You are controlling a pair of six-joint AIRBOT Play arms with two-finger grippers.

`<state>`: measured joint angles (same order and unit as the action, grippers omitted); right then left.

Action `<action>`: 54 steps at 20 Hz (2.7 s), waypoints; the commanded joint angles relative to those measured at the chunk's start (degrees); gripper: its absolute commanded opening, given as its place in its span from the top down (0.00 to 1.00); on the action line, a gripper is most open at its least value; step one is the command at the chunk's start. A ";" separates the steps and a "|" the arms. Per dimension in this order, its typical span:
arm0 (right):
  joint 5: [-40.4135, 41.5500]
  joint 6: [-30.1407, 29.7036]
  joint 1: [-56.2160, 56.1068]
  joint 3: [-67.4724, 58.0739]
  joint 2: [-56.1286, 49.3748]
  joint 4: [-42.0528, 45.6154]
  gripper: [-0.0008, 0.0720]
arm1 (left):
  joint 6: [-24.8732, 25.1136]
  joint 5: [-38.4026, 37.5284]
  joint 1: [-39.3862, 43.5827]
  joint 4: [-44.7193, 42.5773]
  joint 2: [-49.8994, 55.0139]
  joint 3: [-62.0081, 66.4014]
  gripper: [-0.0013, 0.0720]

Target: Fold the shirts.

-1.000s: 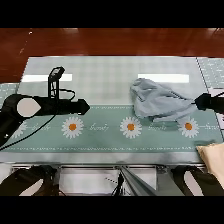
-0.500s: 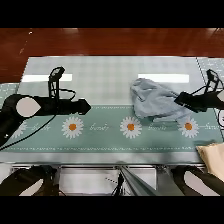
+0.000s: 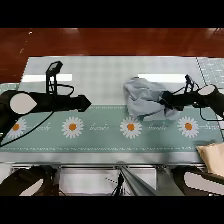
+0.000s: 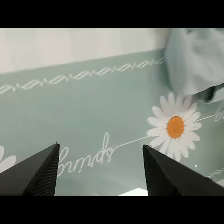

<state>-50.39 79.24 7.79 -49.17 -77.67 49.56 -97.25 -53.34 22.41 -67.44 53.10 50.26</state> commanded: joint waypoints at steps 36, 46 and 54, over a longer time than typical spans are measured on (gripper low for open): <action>-22.47 -3.04 -6.67 -11.39 14.01 24.72 0.18 | 11.13 5.73 -0.96 21.77 2.21 -27.34 0.06; -21.18 -4.61 -4.15 -8.63 14.01 19.87 0.18 | 25.24 13.29 -0.98 47.12 20.92 -25.03 0.94; -6.32 -8.87 -9.16 7.13 8.68 -1.57 0.18 | 29.35 5.95 -4.28 46.88 15.37 -25.03 0.95</action>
<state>-63.99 72.05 1.43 -46.68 -66.61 55.48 -69.04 -44.16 19.57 -21.76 70.24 25.12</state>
